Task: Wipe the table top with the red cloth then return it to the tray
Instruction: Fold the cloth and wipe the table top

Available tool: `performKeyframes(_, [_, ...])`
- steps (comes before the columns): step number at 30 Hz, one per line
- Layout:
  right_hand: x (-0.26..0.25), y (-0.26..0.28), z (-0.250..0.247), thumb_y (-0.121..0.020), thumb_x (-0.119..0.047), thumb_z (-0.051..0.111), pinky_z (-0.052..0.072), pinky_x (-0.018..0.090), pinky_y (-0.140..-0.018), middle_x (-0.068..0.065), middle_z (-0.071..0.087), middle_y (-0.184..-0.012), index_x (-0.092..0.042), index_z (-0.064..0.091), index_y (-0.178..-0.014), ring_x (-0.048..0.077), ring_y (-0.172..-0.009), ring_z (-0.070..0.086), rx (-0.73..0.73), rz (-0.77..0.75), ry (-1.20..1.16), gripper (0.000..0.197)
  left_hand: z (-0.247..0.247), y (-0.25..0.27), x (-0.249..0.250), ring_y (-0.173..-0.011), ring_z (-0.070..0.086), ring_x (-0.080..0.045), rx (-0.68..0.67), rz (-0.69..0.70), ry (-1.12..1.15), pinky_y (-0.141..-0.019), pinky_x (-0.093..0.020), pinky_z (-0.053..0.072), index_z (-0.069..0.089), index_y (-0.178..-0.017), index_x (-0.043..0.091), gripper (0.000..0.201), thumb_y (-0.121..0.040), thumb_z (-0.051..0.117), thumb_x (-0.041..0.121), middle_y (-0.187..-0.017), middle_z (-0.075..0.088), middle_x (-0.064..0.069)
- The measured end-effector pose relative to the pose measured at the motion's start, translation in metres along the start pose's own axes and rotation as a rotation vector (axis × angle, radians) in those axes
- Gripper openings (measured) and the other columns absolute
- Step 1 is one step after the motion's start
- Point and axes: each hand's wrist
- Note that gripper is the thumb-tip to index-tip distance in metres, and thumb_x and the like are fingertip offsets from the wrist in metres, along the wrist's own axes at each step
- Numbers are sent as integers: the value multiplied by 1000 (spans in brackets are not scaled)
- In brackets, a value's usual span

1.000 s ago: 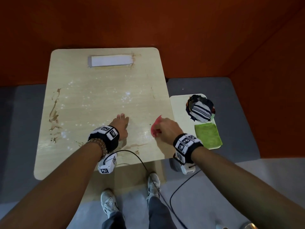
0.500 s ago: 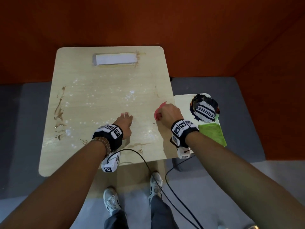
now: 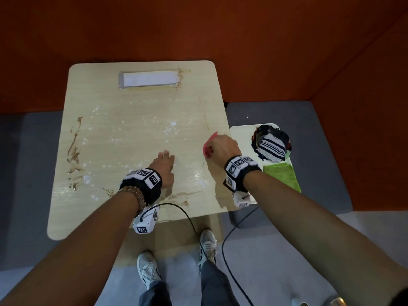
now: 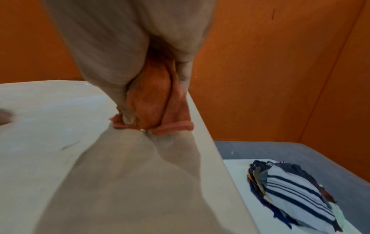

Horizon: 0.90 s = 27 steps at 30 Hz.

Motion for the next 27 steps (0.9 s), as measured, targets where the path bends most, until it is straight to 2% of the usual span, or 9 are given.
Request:
performKeyframes(5, [-2,4,-1,-84,-1,56,51,37,-70,13,64,-99,-9,74,-96,34,-89,63,-4,-6,8,23,-4,0,0,-148,0,-31,-3,2,-10,-118,-38,20,9,-153,11,67,-96,44,15,-160,-7,-13])
performKeyframes(8, [-8,27,23,-84,-5,58,55,37,-69,7,61,-99,-20,74,-91,29,-84,61,-33,-75,-16,24,-4,1,0,-148,-2,-31,-15,1,2,-118,-38,20,9,-153,11,66,-96,43,13,-160,-8,-13])
performKeyframes(11, [-3,27,30,-81,-11,61,56,36,-66,1,61,-99,-29,74,-84,24,-81,61,-56,-72,-51,22,-4,0,0,-148,-2,-31,-7,-1,4,-119,-37,19,9,-153,11,66,-96,43,13,-160,-7,-12])
performKeyframes(15, [0,11,18,-81,-10,58,51,33,-64,5,64,-96,-24,73,-90,28,-84,63,-39,-30,-25,22,-5,0,-3,-148,0,-31,-9,11,20,-118,-38,21,12,-152,11,66,-96,45,14,-160,-5,-13])
performKeyframes(18, [3,0,6,-84,-10,59,47,33,-68,10,65,-99,-18,74,-96,31,-89,63,-11,17,-13,21,-4,3,-2,-148,0,-31,2,17,10,-118,-38,20,11,-152,10,66,-96,45,16,-160,-5,-14])
performKeyframes(21, [-1,5,4,-85,-7,57,48,33,-68,10,64,-100,-20,75,-96,31,-90,63,-23,8,-13,25,-4,4,-1,-148,-1,-31,0,25,13,-118,-38,21,12,-152,9,67,-95,45,15,-160,-5,-14])
performKeyframes(24, [-6,27,17,-85,-7,55,53,35,-71,8,63,-100,-21,75,-94,30,-87,63,-78,-62,-31,26,-5,4,-1,-148,-2,-31,-9,17,15,-119,-38,19,10,-152,9,68,-95,46,15,-160,-6,-14])
performKeyframes(27, [-7,45,25,-84,-10,57,52,35,-68,3,60,-102,-28,75,-91,27,-84,61,-113,-126,-47,26,-2,1,-1,-148,-3,-30,-12,7,9,-120,-37,15,6,-153,10,70,-96,46,18,-160,-9,-13])
Point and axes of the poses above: each hand's wrist, its own y-axis away from the middle knuckle, its own z-axis out of the palm, x = y × z
